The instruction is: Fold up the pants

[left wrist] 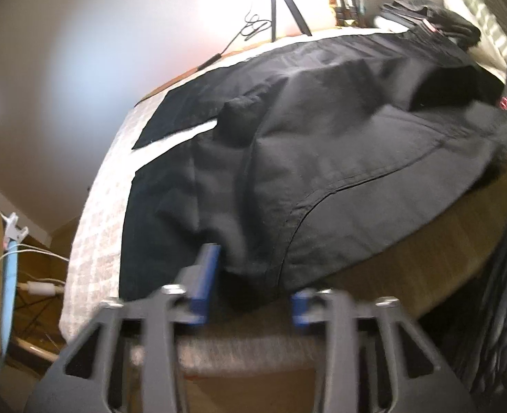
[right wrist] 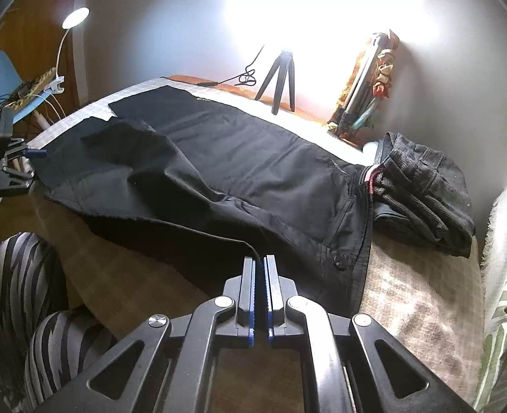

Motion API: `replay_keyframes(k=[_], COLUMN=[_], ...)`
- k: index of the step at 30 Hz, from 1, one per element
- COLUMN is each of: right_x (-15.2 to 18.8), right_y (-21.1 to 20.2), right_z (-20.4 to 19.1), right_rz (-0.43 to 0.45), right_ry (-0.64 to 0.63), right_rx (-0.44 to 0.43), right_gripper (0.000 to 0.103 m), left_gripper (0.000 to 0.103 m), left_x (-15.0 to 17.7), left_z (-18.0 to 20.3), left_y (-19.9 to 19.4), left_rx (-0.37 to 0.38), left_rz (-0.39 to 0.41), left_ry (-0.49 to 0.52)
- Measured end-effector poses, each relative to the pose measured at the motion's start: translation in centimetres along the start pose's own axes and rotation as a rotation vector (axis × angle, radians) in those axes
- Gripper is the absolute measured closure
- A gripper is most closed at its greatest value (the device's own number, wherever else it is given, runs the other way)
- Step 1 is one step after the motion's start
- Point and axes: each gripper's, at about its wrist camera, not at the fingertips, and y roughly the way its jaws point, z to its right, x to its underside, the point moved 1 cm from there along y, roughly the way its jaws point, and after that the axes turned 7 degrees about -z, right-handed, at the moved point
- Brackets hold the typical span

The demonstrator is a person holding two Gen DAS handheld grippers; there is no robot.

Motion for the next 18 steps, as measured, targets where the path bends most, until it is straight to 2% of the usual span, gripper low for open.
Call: replay_keyframes(k=[1, 2, 4, 9, 15, 18], right_x=[0.1, 0.2, 0.3, -0.7, -4.2, -6.1], right_y=[-0.1, -0.4, -0.9, -3.2, -5.7, -5.9], right_z=[-0.1, -0.1, -0.2, -0.6, -0.6, -0.5], right_rz=[0.001, 0.003, 0.010, 0.063, 0.150, 0.171], right_ry=[0.000, 0.002, 0.003, -0.005, -0.030, -0.054], right_rx=[0.000, 0.005, 0.015, 0.060, 0.107, 0.150], right_gripper=[0.101, 0.101, 0.101, 0.102, 0.103, 0.103], left_gripper=[0.096, 0.098, 0.099, 0.100, 0.100, 0.100], left_x=[-0.2, -0.3, -0.6, -1.9, -4.5, -6.5], left_z=[-0.2, -0.4, -1.1, -3.0, -5.3, -6.1], left_y=[0.2, 0.2, -0.5, -3.3, -6.3, -6.9], left_rx=[-0.002, 0.011, 0.034, 0.025, -0.001, -0.023], left_rz=[0.003, 0.013, 0.055, 0.173, 0.288, 0.325], left_ry=[-0.015, -0.035, -0.090, -0.183, -0.243, -0.240])
